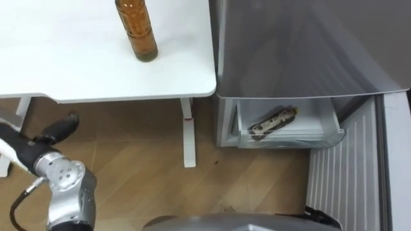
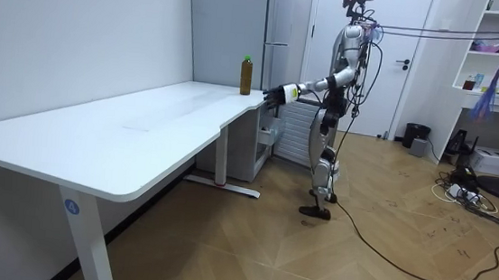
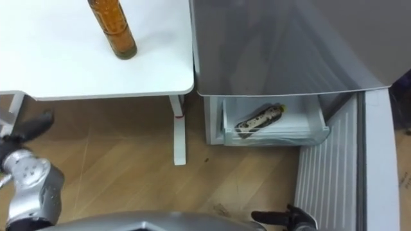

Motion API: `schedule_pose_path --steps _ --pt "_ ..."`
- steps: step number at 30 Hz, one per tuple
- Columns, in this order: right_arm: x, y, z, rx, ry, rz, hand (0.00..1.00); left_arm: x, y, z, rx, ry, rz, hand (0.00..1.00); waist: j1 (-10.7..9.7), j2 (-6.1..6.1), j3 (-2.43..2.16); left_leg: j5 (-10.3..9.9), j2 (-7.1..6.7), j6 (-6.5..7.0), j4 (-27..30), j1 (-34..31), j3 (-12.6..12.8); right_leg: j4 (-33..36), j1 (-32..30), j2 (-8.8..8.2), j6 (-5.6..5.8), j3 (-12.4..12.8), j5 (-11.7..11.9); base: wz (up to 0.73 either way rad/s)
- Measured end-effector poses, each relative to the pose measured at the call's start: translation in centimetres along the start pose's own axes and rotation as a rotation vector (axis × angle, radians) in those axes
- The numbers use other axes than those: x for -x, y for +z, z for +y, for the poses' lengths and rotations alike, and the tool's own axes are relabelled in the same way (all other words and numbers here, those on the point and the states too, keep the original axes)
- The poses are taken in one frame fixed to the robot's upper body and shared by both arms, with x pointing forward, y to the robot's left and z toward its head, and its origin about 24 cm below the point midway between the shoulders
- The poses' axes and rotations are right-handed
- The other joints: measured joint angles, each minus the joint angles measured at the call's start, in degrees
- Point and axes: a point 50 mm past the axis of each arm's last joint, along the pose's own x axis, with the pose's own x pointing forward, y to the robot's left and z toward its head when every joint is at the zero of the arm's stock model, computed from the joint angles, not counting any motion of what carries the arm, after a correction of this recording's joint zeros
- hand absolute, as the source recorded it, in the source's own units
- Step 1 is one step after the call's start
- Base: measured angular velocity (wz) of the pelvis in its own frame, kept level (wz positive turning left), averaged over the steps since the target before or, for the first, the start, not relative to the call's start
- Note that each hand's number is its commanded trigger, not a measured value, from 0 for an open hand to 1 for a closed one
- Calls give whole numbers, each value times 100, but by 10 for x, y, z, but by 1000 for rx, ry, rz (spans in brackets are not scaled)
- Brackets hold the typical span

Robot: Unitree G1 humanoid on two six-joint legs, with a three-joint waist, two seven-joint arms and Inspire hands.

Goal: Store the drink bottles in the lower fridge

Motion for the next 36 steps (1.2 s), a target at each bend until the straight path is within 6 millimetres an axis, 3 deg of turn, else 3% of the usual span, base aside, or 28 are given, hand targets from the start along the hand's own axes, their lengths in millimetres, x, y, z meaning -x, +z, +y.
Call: schedule_pose_path --steps 5,15,20,31,36 --pt "0 0 1 16 8 -7 0 6 32 -14 64 -84 -145 0 -126 51 23 -2 -5 3 -9 -10 -4 -7 -15 -2 1 -10 0 0" --pt "0 3 3 25 41 -18 0 11 39 -29 76 -257 -174 0 -263 39 40 -7 -5 11 -32 4 43 -14 -43 -2 1 37 0 -2" --pt "0 1 3 29 42 -23 0 17 64 -36 136 -344 -264 0 -306 51 58 -7 -4 12 -57 54 64 -15 -10 -2 1 58 0 -1" --pt "0 0 3 31 61 -18 0 20 66 -47 169 -458 -232 0 -332 48 67 -8 25 12 -120 168 168 -4 -2 41 -1 359 2 -8" --pt "0 0 3 28 60 -20 0 15 67 -46 221 -495 -204 0 -357 42 71 -8 33 11 -143 197 194 -2 -3 50 -5 371 4 -4"
